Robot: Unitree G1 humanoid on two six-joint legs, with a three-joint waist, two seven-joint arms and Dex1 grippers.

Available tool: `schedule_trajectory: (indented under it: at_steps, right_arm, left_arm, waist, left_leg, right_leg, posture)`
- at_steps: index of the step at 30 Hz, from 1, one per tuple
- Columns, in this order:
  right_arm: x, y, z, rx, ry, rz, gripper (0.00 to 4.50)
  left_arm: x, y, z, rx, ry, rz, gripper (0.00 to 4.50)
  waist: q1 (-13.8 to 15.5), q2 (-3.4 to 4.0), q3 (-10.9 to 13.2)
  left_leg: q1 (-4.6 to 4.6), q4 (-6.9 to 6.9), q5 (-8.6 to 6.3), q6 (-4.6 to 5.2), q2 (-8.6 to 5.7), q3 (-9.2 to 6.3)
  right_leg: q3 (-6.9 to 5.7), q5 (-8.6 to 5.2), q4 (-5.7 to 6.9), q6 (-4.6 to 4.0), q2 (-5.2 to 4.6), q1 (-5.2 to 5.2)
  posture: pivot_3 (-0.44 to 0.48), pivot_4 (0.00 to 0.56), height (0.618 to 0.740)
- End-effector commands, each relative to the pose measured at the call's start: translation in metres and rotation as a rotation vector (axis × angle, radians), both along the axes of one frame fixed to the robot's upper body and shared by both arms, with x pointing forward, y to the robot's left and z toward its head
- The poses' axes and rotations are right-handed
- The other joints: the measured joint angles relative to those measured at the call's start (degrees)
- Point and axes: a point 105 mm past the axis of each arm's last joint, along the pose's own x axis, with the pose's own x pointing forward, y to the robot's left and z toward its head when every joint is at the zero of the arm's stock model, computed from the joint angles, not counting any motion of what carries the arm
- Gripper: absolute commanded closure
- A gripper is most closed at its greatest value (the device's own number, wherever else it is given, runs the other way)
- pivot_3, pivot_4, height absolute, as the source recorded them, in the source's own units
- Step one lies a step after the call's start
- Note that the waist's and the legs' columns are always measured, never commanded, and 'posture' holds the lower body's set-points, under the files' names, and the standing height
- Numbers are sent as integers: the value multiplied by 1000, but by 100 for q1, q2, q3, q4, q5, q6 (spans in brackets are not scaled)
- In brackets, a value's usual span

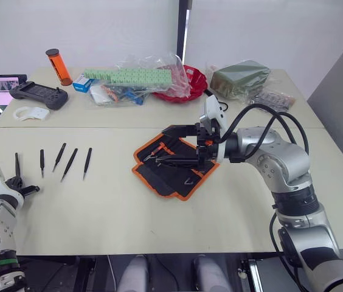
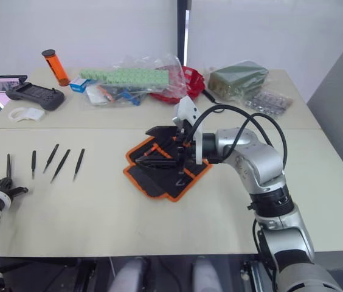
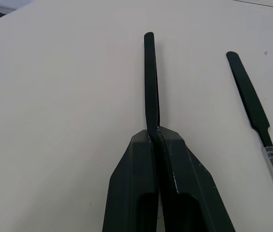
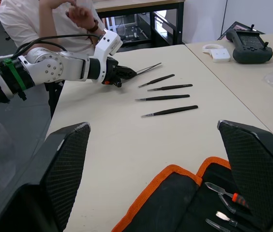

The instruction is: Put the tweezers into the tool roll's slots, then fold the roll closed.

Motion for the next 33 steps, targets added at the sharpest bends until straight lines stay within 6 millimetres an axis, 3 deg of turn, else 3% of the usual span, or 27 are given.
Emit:
schedule_trajectory:
  at_steps: [1, 5, 10, 14, 18, 23, 31, 33]
  right_arm:
    - [-5, -4, 9, 21, -47, -8, 0]
    - [-5, -6, 7, 18, -47, -24, 0]
    - [-4, -10, 3, 16, -41, -54, 0]
    - [-2, -17, -5, -11, -31, -104, 0]
    - [6, -27, -20, -29, 27, -210, 0]
    - [16, -41, -44, -31, 89, -337, 1547]
    - [38, -61, -92, -52, 96, -565, 4315]
    - [39, -63, -100, -56, 99, -581, 4466]
  left_arm:
    - [7, 0, 43, 109, -104, -48, 4451]
    - [15, -9, 70, 162, -162, -111, 4451]
    - [39, -65, 107, 285, -224, -395, 4451]
    - [47, -118, 113, 335, -206, -672, 4451]
    - [49, -154, 114, 348, -179, -868, 4451]
    - [46, -201, 114, 298, -157, -1123, 4500]
    - [63, -248, 88, 364, -1, -1281, 4500]
    - [64, -257, 84, 363, 17, -1309, 4500]
  waist:
    - [-4, -1, 0]
    - [4, -2, 0]
    - [19, -1, 0]
    - [-9, -1, 0]
    - [-29, -1, 1]
    - [-34, -1, 1]
    - [-21, -1, 1]
    - [-28, -1, 2]
  left_leg:
    - [0, 0, 0, 0, 0, 0]
    - [-4, 0, 0, 0, 0, 0]
    - [-5, 1, 0, 0, -2, 0]
    - [-4, -1, 0, 0, -2, 1]
    - [-7, -3, 0, 0, 0, 1]
    - [-9, -2, 0, 0, -1, 0]
    - [-7, 6, 1, 1, -3, 1]
    - [-8, 6, 1, 1, -5, 1]
  right_leg:
    - [0, 0, 0, 0, 1, -1]
    - [-1, 0, -1, 0, 0, -2]
    - [0, 0, -2, 0, -1, 0]
    - [0, 0, -3, 0, 0, 1]
    - [0, 0, -2, 0, 3, -3]
    - [0, -1, -3, 2, 3, -1]
    - [1, -1, -3, 3, 6, 5]
    - [2, -1, -3, 4, 5, 5]
  posture:
    - [0, 150, 740]
    - [0, 150, 740]
    - [0, 150, 740]
    - [0, 150, 740]
    - [0, 150, 740]
    - [0, 150, 740]
    - [0, 150, 740]
    - [0, 150, 740]
